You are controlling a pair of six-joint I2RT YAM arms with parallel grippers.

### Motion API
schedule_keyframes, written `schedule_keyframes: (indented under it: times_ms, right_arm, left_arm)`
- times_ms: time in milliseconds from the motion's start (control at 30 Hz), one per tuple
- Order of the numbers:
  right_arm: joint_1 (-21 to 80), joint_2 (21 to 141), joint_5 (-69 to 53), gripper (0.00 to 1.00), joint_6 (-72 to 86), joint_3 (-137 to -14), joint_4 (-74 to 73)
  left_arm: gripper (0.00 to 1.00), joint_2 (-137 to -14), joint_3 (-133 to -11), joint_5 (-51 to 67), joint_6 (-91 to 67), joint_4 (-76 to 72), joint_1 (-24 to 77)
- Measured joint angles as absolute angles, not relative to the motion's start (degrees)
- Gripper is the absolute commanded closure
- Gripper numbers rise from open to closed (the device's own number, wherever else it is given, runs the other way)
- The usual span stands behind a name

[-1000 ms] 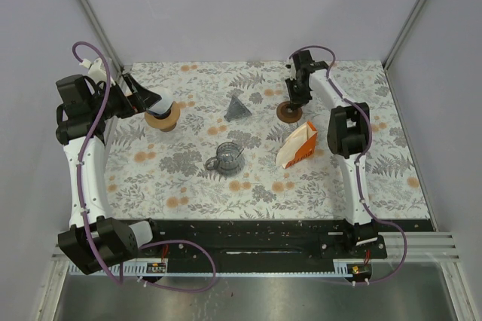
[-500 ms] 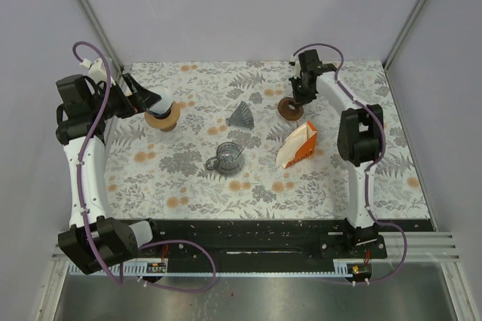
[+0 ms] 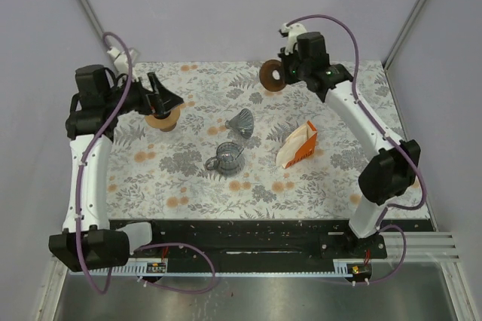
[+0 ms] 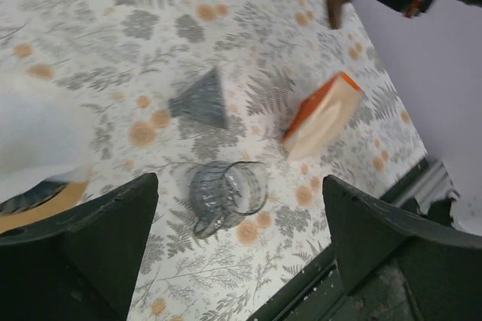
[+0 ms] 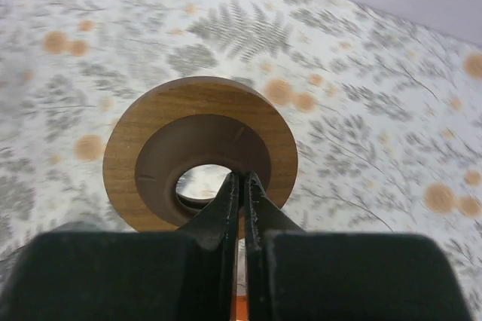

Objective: Place the coffee filter in the dripper

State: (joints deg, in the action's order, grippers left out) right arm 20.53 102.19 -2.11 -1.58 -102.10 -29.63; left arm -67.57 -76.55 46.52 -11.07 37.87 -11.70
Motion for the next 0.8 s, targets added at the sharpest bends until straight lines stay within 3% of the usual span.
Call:
schedule_keyframes:
  times_ms: [233, 533, 667, 800]
  right_arm:
    - [39.3, 96.6, 0.3, 1.00, -1.9, -98.1, -24.6]
    - [47.6, 94.8, 2.5, 1.00, -1.9, -96.1, -22.3]
    - [49.7, 94.8, 3.0, 1.00, -2.1, -96.1, -21.5]
    - [50.7, 94.8, 3.0, 1.00, -2.5, -96.1, -20.6]
  left_arm:
    - [0.07, -68.0, -84.5, 44.0, -8.6, 40.2, 5.7]
    - [0.19, -71.5, -83.7, 35.9, -10.2, 40.3, 7.9]
    - [0.31, -71.8, -82.2, 35.8, -11.0, 40.2, 8.7]
    - [0.53, -72.3, -80.9, 36.6, -11.9, 39.8, 9.2]
